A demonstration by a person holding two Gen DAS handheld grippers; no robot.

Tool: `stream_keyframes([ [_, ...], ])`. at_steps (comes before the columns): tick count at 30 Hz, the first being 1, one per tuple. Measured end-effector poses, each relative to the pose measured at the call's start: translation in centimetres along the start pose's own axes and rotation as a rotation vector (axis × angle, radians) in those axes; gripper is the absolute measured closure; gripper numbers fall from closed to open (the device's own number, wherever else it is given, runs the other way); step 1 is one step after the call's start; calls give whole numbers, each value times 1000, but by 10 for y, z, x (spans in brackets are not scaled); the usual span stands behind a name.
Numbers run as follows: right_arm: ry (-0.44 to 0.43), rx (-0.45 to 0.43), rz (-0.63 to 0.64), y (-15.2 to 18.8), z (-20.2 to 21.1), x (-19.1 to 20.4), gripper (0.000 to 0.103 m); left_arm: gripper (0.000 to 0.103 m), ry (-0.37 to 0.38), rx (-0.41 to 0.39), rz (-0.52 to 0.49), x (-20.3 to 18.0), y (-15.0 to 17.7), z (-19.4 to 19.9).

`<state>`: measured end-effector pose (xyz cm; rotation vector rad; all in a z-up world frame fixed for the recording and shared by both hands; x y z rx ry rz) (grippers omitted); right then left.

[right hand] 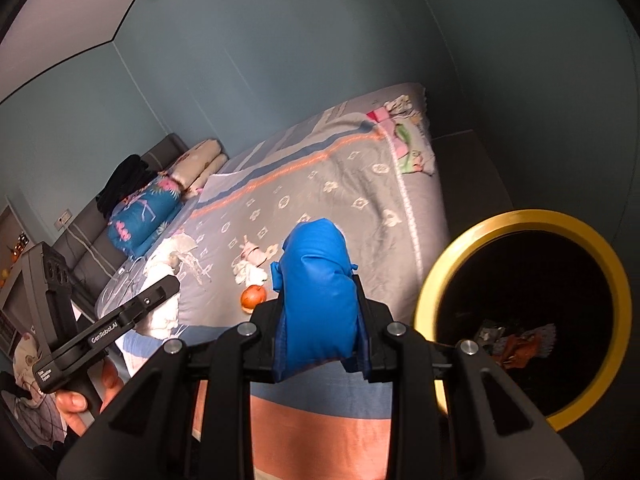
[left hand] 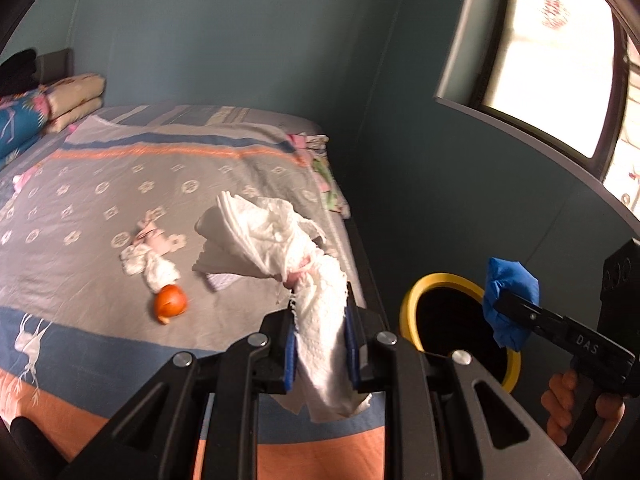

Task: Collect trash
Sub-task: 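Carry the white tissue and blue glove in both tools over the bin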

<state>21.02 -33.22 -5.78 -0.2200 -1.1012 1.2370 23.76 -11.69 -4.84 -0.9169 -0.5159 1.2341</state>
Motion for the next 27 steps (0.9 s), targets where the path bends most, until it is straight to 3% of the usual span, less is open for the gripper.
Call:
stream_keyframes([
  [27, 182, -106, -105, -43, 34, -105, 76, 86, 129, 34, -157, -112, -19, -73],
])
Point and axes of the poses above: each gripper's, at about its wrist camera, not at the fingertips, and z roughly against the way its jaws point, x to its left, y to its underside, the point moved 8 cm from there along -z, roughly the way its jaws point, and after that the axes turned 8 degrees about -z, right-handed, at the moved point
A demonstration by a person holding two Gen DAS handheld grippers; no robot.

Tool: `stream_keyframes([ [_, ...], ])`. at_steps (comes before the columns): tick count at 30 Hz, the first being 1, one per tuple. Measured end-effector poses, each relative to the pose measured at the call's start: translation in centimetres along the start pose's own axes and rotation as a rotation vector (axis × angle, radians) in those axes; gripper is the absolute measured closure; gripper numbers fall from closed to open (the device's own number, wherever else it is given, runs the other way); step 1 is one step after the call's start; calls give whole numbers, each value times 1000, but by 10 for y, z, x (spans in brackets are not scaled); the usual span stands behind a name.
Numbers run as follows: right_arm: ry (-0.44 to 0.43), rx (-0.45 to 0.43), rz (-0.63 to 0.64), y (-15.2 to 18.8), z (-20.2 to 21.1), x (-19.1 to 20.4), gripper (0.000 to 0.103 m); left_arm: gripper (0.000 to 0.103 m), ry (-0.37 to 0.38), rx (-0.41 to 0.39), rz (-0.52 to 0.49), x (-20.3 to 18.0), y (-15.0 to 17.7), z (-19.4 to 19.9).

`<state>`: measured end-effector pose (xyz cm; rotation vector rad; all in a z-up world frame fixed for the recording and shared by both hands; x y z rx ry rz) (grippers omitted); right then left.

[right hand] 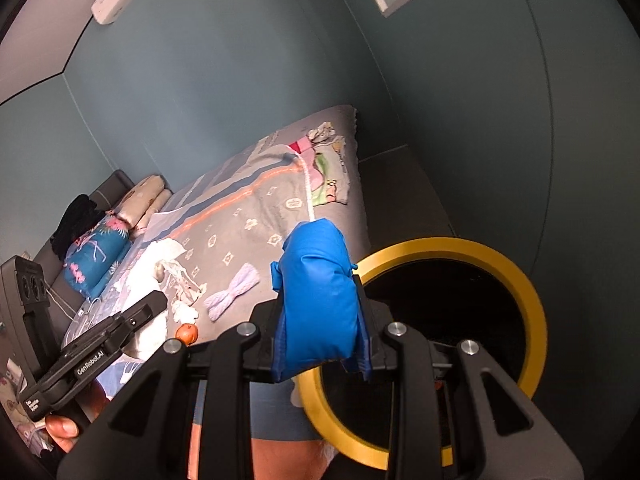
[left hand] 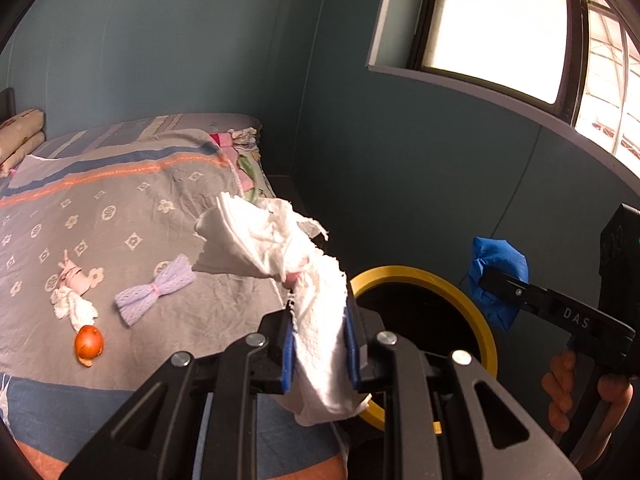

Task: Collect trash
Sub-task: 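Carry the white tissue and blue glove in both tools over the bin, then open the left tool to drop the tissue while the right tool drops the glove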

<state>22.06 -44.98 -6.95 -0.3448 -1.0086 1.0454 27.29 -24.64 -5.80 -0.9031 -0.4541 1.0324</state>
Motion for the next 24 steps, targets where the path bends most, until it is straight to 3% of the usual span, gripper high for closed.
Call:
stream_keyframes([
  [20, 92, 40, -108, 1, -35, -51, 75, 86, 113, 111, -22, -56, 13, -88],
  [24, 93, 35, -114, 1, -39, -52, 70, 84, 127, 131, -13, -60, 18, -95],
])
Point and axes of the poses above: each gripper's, at about its wrist camera, not at the fingertips, and z roughly against the way its jaws point, x to its left, y to its underside, the point moved 8 cm from there along -z, roughly the way its jaws point, and after that the axes turned 8 degrees about -z, right-handed, at the moved point
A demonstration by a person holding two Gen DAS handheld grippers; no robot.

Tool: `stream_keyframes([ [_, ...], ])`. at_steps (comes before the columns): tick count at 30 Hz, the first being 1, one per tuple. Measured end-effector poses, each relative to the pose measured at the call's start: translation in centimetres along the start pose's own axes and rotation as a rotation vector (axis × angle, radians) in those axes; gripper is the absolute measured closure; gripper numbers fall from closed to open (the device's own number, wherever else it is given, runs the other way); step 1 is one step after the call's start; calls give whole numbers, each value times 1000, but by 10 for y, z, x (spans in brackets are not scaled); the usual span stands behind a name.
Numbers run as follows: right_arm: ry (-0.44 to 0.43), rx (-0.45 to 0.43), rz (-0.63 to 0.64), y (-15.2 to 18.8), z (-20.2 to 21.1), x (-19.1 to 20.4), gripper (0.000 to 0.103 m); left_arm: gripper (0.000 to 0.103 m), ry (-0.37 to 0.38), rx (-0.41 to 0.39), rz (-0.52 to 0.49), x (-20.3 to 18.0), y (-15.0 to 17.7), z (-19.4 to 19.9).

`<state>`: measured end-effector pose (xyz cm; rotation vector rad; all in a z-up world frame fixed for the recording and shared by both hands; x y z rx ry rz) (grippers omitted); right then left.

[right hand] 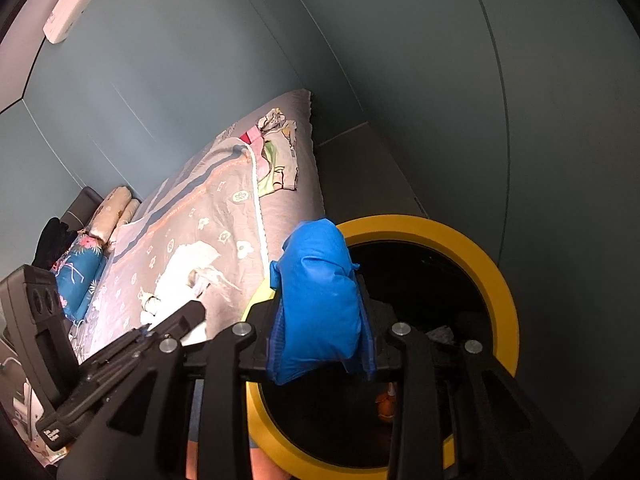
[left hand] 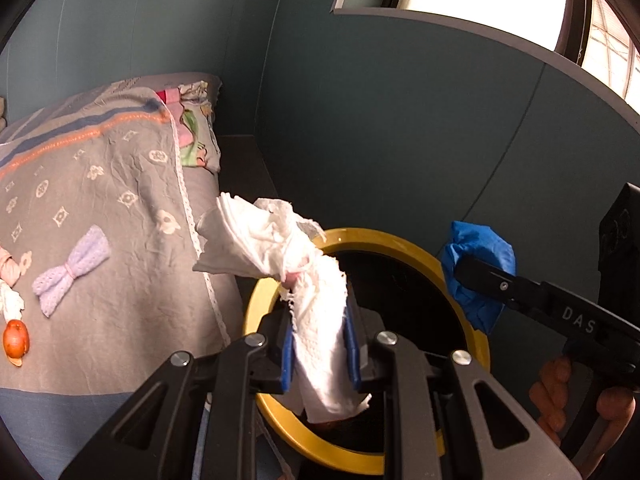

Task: Collect trash
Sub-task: 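Open the left tool to drop the tissue while the right tool drops the glove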

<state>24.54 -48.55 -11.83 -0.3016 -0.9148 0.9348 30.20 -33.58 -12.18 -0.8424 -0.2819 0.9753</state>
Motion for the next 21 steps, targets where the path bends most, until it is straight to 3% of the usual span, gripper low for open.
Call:
stream_keyframes([
  [13, 47, -44, -39, 2, 13, -4, 52, 36, 12, -18, 61, 11, 2, 14],
  [21, 38, -62, -42, 0, 23, -1, 46, 27, 52, -42, 106, 17, -2, 28],
])
Point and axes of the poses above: each gripper's, at about its wrist camera, not at the fingertips, and z roughly against the way its jaws point, x to its left, y to its underside, the point moved 8 cm from there along -z, roughly the way its jaws point, and after that the axes turned 8 degrees about -z, right-handed, at the moved point
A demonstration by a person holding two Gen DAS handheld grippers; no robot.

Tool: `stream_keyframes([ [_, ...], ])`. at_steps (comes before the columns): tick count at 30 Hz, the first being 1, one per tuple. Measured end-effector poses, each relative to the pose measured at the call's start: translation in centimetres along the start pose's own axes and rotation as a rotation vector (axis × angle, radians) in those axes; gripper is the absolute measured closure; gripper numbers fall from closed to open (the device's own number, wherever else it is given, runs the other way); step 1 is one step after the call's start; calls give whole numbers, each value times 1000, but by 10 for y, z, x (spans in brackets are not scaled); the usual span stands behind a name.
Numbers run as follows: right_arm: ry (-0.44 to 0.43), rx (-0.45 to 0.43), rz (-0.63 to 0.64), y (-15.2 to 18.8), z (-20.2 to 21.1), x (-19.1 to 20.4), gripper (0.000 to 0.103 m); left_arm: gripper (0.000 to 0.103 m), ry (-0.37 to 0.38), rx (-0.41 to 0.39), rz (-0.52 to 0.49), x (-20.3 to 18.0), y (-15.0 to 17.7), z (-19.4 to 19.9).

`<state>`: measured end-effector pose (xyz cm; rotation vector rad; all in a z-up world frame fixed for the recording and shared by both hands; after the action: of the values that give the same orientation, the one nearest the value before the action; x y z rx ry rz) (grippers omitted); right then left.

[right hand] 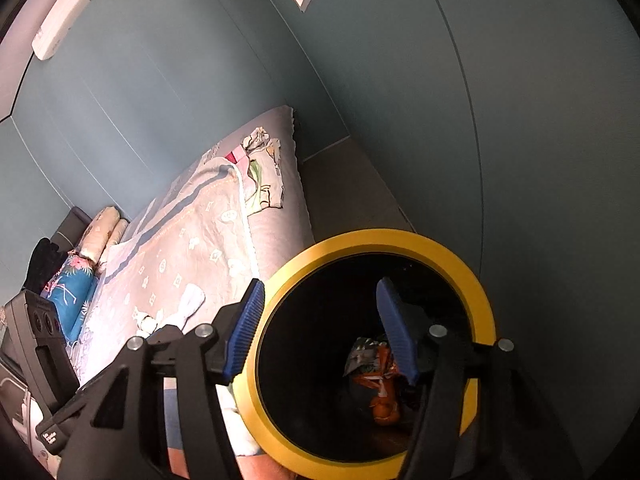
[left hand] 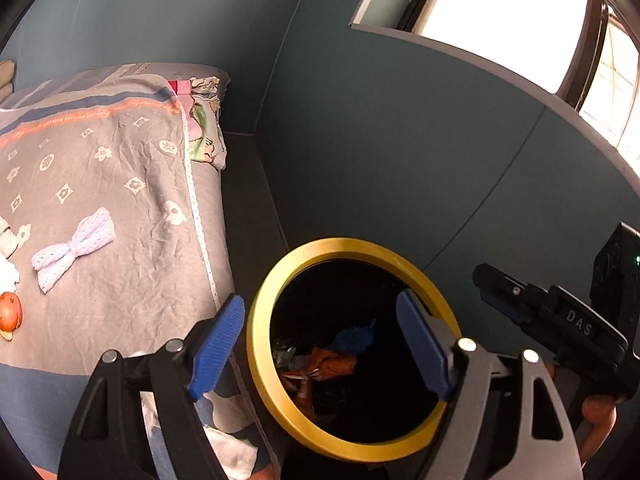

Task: Collect trash
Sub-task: 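Open the left tool to drop the tissue while the right tool drops the glove, then move both open tools back toward the remaining items on the bed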

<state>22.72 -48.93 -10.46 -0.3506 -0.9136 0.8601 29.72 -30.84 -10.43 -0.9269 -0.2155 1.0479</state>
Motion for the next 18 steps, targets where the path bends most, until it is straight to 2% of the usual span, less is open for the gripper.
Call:
stream_keyframes([
  [11, -11, 5, 23, 2, 0, 13, 42, 22, -61, -32, 54, 39, 1, 26],
  [18, -45, 14, 57, 8, -2, 38, 30, 17, -162, -71, 92, 85, 2, 56],
])
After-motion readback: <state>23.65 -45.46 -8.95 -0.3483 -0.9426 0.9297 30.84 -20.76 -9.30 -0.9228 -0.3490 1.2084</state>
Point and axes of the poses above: each gripper's, at about its wrist camera, not at the fingertips, and z roughly against the way its jaws point, x to its left, y to its underside, the point moved 8 cm from there along -z, roughly the way its jaws point, and after that the axes turned 8 degrees about -z, right-handed, at the moved point
